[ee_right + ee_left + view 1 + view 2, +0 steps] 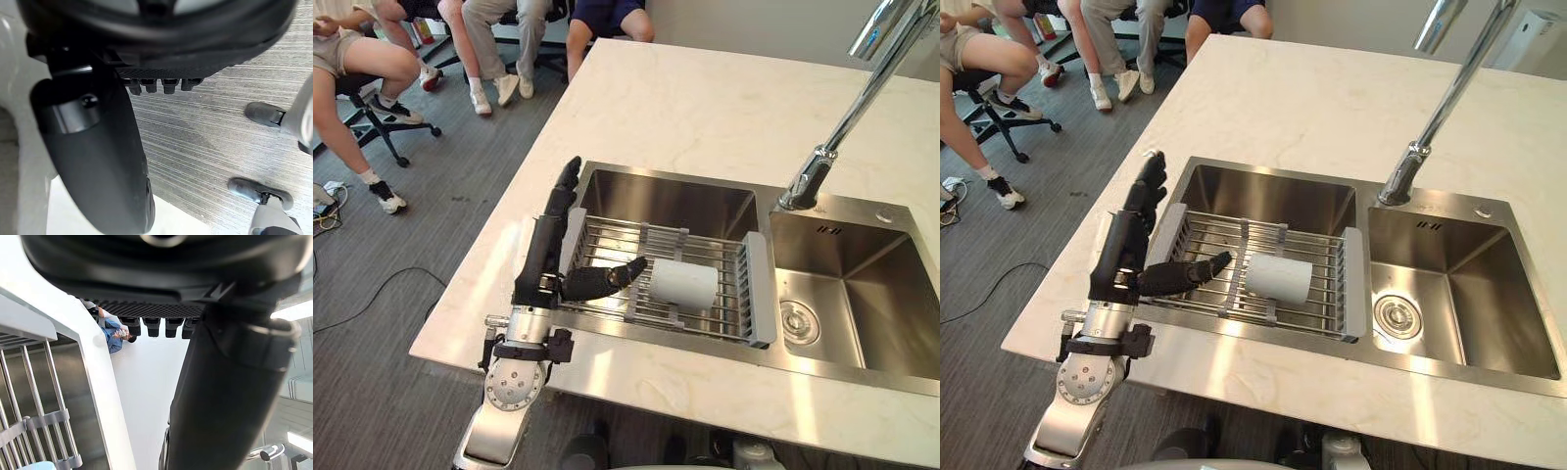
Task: Walk over to the sink, pick up the cup, carry it to the dishwasher, place the cup inside the dishwasher, then close the dishwasher door
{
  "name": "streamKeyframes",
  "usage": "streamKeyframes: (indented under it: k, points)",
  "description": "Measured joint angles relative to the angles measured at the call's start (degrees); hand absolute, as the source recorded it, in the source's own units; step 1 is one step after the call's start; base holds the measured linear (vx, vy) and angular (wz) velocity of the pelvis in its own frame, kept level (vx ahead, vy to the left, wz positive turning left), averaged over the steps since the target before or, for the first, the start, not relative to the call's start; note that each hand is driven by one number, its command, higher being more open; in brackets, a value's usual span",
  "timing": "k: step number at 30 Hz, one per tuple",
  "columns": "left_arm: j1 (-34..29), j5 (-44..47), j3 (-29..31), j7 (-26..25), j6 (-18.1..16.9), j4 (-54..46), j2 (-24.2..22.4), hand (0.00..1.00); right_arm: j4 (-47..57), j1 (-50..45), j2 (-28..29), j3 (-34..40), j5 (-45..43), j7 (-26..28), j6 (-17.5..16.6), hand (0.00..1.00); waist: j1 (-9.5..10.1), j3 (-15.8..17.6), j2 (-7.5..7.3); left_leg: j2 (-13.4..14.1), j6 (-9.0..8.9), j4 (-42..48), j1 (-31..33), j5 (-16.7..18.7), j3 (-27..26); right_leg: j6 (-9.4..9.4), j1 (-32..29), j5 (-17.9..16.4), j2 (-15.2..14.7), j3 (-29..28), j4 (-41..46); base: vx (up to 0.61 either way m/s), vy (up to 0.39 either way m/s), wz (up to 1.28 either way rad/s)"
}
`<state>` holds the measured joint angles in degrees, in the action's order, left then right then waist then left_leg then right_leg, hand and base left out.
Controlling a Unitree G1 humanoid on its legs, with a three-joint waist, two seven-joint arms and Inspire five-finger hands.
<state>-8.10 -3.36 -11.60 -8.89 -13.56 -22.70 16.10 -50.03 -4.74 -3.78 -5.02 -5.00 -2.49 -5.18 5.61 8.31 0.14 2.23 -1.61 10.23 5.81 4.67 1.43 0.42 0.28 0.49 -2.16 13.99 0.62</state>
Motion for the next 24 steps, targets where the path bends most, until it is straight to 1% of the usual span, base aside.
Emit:
streamKeyframes:
  k: [2,5,8,10,11,14,17,24]
  points:
    - [0.0,0.0,-0.1,0.2,0.0,0.0,0.0,1.0,0.0,-0.5,-0.1,0.0,0.0,0.0,0.0,1.0,-0.09,0.0,-0.03,0.1,-0.08,-0.3,-0.2,-0.1,0.0,-0.03,0.0,0.0,0.1,0.0,0.0,0.0,0.0,0.0]
    - [0.1,-0.1,-0.1,0.5,0.0,0.6,1.3,1.0,0.0,-1.4,-0.1,0.0,0.1,0.1,0.0,1.0,-0.11,-0.6,-0.4,0.1,-0.16,-3.3,-1.9,-1.3,-0.5,-0.13,0.2,0.2,0.1,-0.6,-0.5,0.01,-0.017,-0.07]
    - [2.0,-1.8,-0.5,2.6,0.8,6.4,3.1,1.0,-0.1,-2.5,-0.3,0.0,0.1,0.6,0.1,1.0,-0.45,-2.3,-0.38,-0.1,-0.17,-6.5,-3.5,-2.7,-0.6,-0.04,0.7,0.6,0.1,-0.6,-1.9,0.01,-0.001,-0.01]
    - [2.5,-2.4,-0.5,3.4,1.4,9.0,3.6,1.0,0.0,-2.4,-0.4,0.0,0.1,1.0,0.1,1.0,-0.95,-2.5,-0.38,-0.2,-0.14,-6.9,-3.5,-2.8,-0.5,-0.02,0.6,0.7,0.2,-0.7,-2.1,0.02,0.005,-0.01]
    - [2.5,-2.4,-0.9,4.3,2.6,10.8,3.9,1.0,0.0,-2.2,-0.4,0.0,0.1,1.2,0.1,1.0,-1.57,-2.5,-0.36,-0.3,-0.08,-7.1,-3.5,-2.9,-0.5,0.05,0.6,0.9,0.2,-0.7,-2.6,0.03,0.01,-0.01]
    - [3.1,-3.6,-1.4,5.2,3.4,12.5,4.7,1.0,-0.1,-2.3,-0.5,0.0,0.1,1.3,0.1,1.0,-1.83,-2.6,-0.35,-0.4,0.05,-7.6,-3.5,-3.0,-0.6,0.16,0.7,1.2,0.1,-0.7,-3.2,0.02,0.008,-0.01]
    - [5.5,-4.8,-2.4,5.3,3.4,14.7,5.9,1.0,-0.1,-2.4,-0.5,0.0,0.1,1.5,0.2,1.0,-1.84,-2.6,-0.28,-0.6,0.14,-7.8,-3.5,-3.0,-0.5,0.2,0.8,1.4,0.1,-0.7,-3.8,0.02,0.008,0.0]
    - [9.5,-8.5,-4.1,5.8,3.7,19.0,6.3,1.0,0.0,-2.1,-0.7,0.1,0.1,2.2,0.2,1.0,-2.64,-2.7,-0.1,-1.0,0.56,-8.0,-3.5,-3.3,-0.4,0.32,1.1,2.1,-0.3,-0.7,-4.8,-0.01,0.003,0.0]
